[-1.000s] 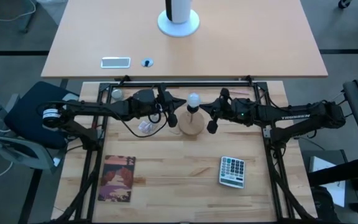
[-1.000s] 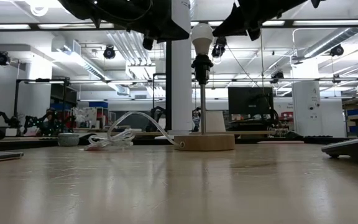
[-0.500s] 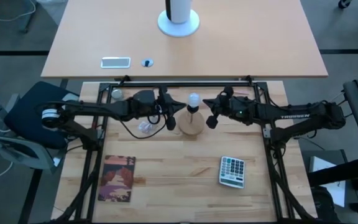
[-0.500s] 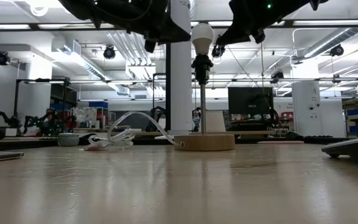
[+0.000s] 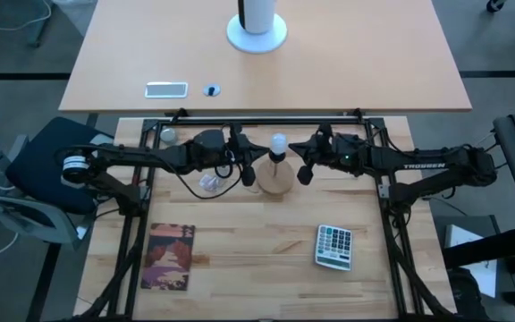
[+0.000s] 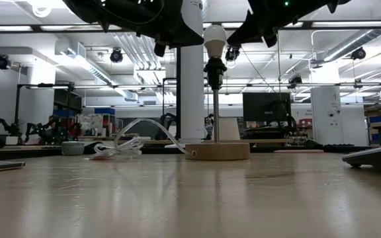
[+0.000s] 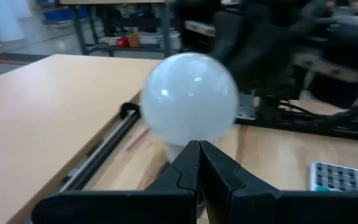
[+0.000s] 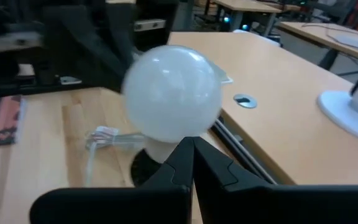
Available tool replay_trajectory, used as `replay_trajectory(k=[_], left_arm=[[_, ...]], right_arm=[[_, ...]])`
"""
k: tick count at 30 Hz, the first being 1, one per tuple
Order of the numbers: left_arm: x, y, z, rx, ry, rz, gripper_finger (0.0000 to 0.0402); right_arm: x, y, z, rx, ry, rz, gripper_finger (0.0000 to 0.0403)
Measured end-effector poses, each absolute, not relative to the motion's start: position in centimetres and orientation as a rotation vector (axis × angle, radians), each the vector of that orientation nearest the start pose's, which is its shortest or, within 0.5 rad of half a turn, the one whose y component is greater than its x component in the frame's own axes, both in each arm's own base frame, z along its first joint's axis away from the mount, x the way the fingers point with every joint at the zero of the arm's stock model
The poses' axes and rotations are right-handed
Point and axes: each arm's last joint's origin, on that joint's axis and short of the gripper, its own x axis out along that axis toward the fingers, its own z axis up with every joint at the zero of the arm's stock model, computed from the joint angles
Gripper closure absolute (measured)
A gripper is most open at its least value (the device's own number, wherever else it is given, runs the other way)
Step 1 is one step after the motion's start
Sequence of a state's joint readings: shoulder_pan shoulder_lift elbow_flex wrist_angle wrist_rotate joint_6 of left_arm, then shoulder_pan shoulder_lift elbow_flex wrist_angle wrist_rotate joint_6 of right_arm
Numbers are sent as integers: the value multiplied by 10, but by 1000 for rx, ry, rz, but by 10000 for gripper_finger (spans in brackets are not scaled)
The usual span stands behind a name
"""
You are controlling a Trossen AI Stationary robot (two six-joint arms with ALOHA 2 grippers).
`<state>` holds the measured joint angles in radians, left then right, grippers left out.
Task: Screw lightbulb
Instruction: Insert the lightbulb into the lamp
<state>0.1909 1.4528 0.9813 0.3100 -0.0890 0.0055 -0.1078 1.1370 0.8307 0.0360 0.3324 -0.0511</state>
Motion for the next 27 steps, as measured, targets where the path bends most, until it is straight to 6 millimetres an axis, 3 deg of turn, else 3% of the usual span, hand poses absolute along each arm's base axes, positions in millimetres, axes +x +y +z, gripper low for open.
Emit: replay_trajectory(k=[6, 14, 21, 27], left_arm=[[322, 69, 292, 11, 164, 376, 401], [318, 67, 294, 12, 192, 374, 401], [315, 61, 298, -5, 191, 229, 401], [318, 62, 295, -15, 191, 230, 401]], right_arm=[[251, -29, 300, -65, 287, -381, 403], [250, -25, 298, -47, 312, -379, 403], [247, -31, 295, -91, 350, -488, 403], [253, -42, 295, -113, 322, -494, 403]])
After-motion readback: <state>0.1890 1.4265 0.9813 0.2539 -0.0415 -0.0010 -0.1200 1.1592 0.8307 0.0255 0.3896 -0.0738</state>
